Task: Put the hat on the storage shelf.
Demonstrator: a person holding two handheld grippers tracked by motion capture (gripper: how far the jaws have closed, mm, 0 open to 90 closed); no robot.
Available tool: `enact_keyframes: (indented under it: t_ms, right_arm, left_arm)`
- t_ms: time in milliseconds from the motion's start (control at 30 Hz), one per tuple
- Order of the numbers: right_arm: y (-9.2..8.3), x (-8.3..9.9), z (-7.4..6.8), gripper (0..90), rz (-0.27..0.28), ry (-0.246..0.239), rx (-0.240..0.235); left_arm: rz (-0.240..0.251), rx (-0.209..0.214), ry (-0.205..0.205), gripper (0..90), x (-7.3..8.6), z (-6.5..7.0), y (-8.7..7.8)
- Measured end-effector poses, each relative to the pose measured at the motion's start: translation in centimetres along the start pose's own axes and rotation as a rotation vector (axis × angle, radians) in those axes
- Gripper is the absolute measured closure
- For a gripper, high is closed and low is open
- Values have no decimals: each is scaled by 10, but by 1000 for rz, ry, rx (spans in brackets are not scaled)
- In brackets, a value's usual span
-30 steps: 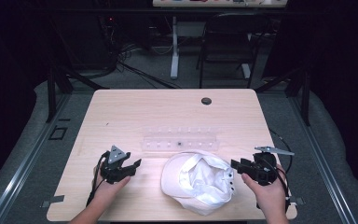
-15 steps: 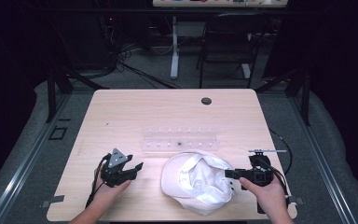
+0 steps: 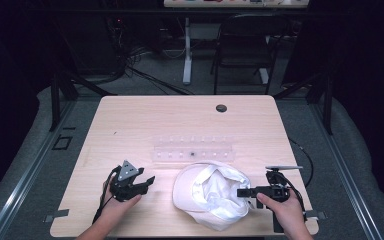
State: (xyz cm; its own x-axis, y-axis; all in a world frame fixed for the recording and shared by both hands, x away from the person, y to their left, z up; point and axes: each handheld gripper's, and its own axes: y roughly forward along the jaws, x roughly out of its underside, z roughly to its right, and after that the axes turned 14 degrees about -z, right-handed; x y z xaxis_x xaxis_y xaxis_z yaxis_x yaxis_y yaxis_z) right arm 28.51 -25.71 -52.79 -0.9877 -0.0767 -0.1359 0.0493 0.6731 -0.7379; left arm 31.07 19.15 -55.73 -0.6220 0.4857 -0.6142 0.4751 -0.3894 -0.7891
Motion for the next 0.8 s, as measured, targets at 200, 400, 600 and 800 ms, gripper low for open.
enact_keyframes:
  t_ms: [200, 400, 600, 800]
  right_arm:
    - [5, -3, -5, 476, -43, 0, -5]
    - [-1, -6, -9, 487, -45, 11, -68]
    - [-12, -10, -18, 608, -40, 3, -79]
    - [-11, -13, -20, 721, -49, 12, -65]
  left_arm:
    - [-2, 0, -1, 456, 0, 0, 0]
    - [-1, 4, -5, 457, 0, 0, 0]
    - [-2, 5, -2, 457, 0, 0, 0]
    - [0, 1, -7, 456, 0, 0, 0]
